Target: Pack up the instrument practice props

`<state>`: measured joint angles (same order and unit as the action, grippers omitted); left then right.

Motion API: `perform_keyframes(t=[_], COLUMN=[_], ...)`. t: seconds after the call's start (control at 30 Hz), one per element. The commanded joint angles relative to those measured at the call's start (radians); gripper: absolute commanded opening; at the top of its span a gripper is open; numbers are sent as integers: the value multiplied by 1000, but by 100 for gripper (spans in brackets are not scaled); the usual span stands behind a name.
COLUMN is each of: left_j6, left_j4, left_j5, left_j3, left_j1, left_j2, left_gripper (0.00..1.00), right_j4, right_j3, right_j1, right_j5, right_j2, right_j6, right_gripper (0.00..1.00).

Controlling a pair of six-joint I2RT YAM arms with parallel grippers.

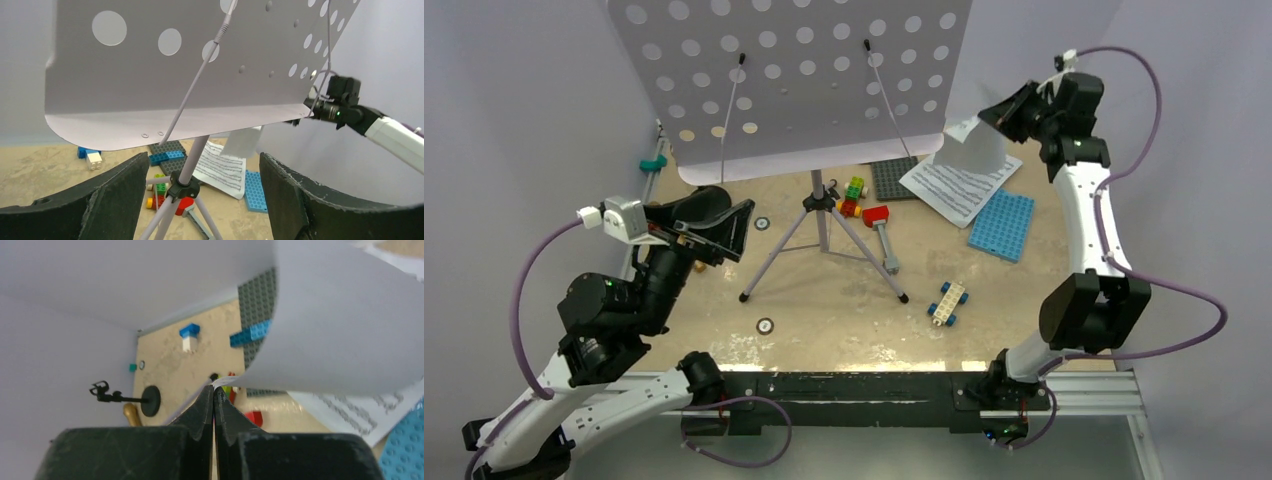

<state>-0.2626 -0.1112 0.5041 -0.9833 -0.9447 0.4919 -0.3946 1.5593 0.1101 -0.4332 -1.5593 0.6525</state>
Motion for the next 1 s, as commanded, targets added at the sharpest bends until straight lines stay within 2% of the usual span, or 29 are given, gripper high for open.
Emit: perform_keyframes(t=[0.0, 0.1, 0.23, 0.43, 0.63, 0.97], left_j6=[-12, -18, -24, -20, -4, 71], left_j4=[15, -1, -13, 3, 37, 85], left_j5=[3, 11, 22, 18, 1, 10], left_j3=[14, 24, 31, 30, 29, 9], left_j1=[-2, -2, -2, -2, -2, 0], left_j2=[41, 52, 51, 66, 103, 190], left_gripper=[84, 84, 84, 85, 85, 85], right_j4=[18, 67, 168, 243, 296, 412], right_j3=[123, 43, -47, -7, 137, 546], right_j1=[50, 77, 81, 80, 79, 65], right_j5=[-70, -112, -136, -163, -198, -298], right_j2=[-90, -178, -217, -248, -304, -478], right_j6=[33, 39, 35, 49, 132, 298], right_gripper=[0, 0, 0, 0, 0, 0])
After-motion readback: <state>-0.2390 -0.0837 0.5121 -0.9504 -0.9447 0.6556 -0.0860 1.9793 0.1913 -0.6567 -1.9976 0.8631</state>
